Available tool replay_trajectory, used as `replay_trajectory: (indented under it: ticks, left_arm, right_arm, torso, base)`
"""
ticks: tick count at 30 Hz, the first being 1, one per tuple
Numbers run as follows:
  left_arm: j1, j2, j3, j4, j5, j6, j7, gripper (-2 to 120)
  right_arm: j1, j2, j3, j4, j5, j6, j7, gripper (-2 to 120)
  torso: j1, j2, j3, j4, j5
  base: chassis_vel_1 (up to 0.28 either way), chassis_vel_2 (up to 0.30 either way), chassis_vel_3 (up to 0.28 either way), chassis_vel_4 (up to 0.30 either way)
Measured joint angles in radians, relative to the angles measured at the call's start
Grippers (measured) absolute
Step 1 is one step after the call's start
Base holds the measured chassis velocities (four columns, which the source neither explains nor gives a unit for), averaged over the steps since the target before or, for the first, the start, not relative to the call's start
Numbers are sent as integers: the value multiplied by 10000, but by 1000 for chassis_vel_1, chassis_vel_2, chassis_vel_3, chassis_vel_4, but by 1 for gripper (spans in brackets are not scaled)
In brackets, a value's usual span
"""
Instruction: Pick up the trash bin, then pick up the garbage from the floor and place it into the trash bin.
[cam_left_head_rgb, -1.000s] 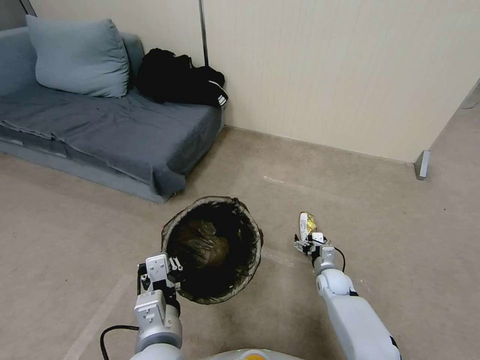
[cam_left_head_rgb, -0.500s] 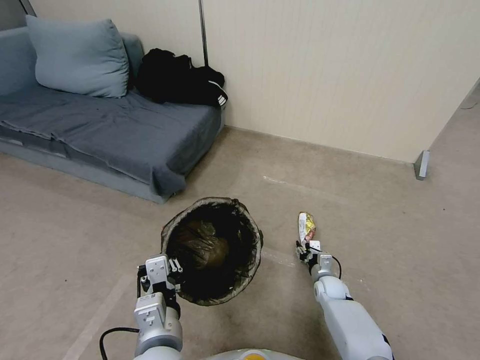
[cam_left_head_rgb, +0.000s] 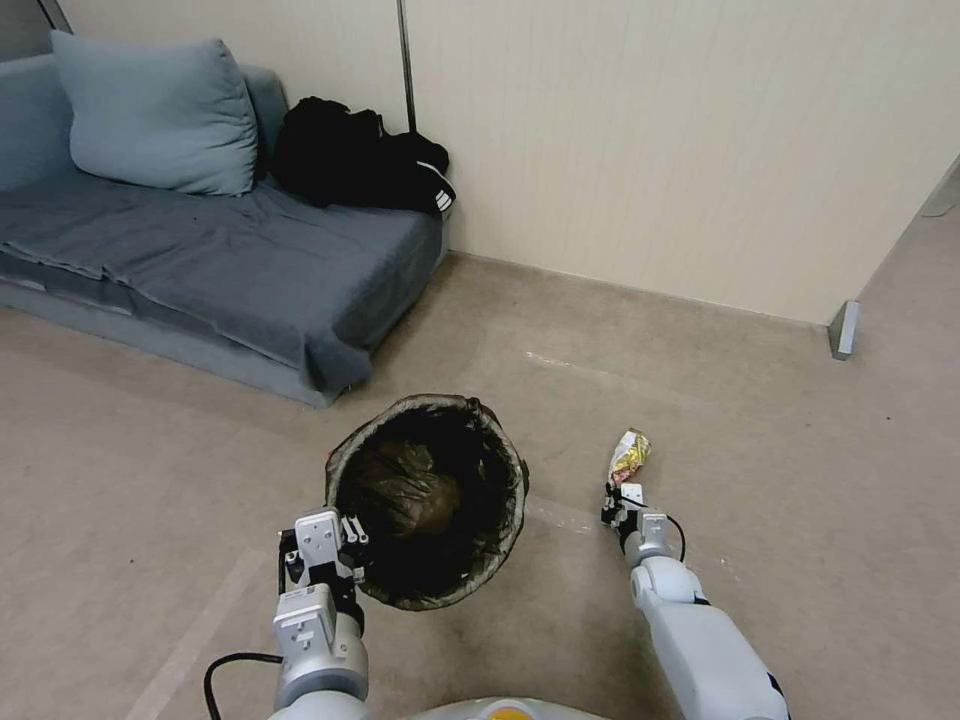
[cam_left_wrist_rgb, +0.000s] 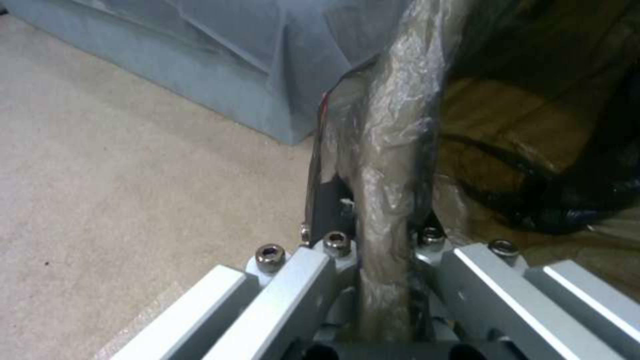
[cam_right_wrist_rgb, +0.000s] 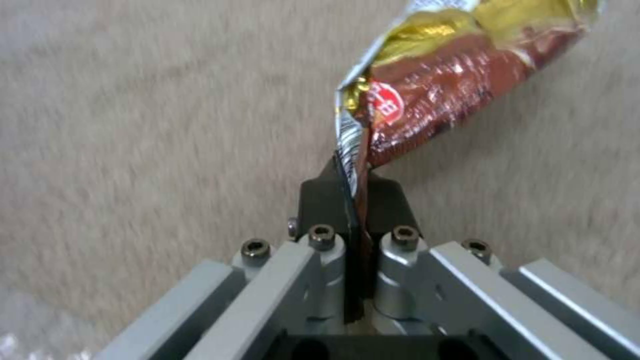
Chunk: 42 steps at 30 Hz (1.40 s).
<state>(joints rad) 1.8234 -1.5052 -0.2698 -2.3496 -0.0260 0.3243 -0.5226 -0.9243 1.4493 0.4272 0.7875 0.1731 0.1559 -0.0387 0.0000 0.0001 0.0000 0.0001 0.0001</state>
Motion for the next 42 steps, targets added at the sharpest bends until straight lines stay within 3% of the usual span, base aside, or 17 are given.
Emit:
replay_trajectory:
  ticks: [8,10,11,14,15,19,20,23,29,42]
  left_arm:
    - [-67,26,-10,113,-86,4,0,0]
    - [-97,32,-6,168,-135,22,0,0]
    - [-97,32,-6,168,-135,22,0,0]
    - [-130,52,6,240,-181,55,-1,0]
    - [-130,52,6,240,-181,55,-1,0]
    - [-162,75,50,322,-243,116,-2,0]
    - [-162,75,50,322,-243,116,-2,0]
    - [-170,152,95,355,-314,203,0,0]
    - [-222,205,187,381,-400,288,3,0]
    - [-297,152,262,232,-419,332,2,0]
  right_arm:
    - [-628,-117,-136,2104,-93,248,206,0]
    - [-1004,-165,-237,3584,-128,401,212,0]
    - [-1004,-165,-237,3584,-128,401,212,0]
    - [-1610,-267,-471,6022,-297,725,-22,0]
    - [-1610,-267,-471,6022,-297,725,-22,0]
    - [-2501,-583,-1279,9056,-333,1375,-1104,0]
    - [-2501,-583,-1279,9056,-333,1375,-1104,0]
    - [-3358,-1027,-2474,10647,-260,1971,-2078,0]
    - [-4292,-1479,-4153,10832,-864,2342,-2402,0]
    - [-4932,-1402,-4536,9049,-1437,3174,-2431,0]
  torso:
    - [0,0,0,-2,-3]
    - [1,-1,0,-2,-1]
    - [1,-1,0,-2,-1]
    - [0,0,0,1,-3]
    - [0,0,0,1,-3]
    - [-1,0,-1,-3,-6]
    - [-1,0,-1,-3,-6]
    - [0,0,-1,0,-5]
    - [-1,0,-1,-1,-1]
    - [-1,0,-1,6,-28]
  base:
    - [0,0,0,0]
    - [0,0,0,0]
    - [0,0,0,0]
    - [0,0,0,0]
    - [0,0,0,0]
    - [0,0,0,0]
    - [0,0,0,0]
    - [0,0,0,0]
    - [0,0,0,0]
    - [0,0,0,0]
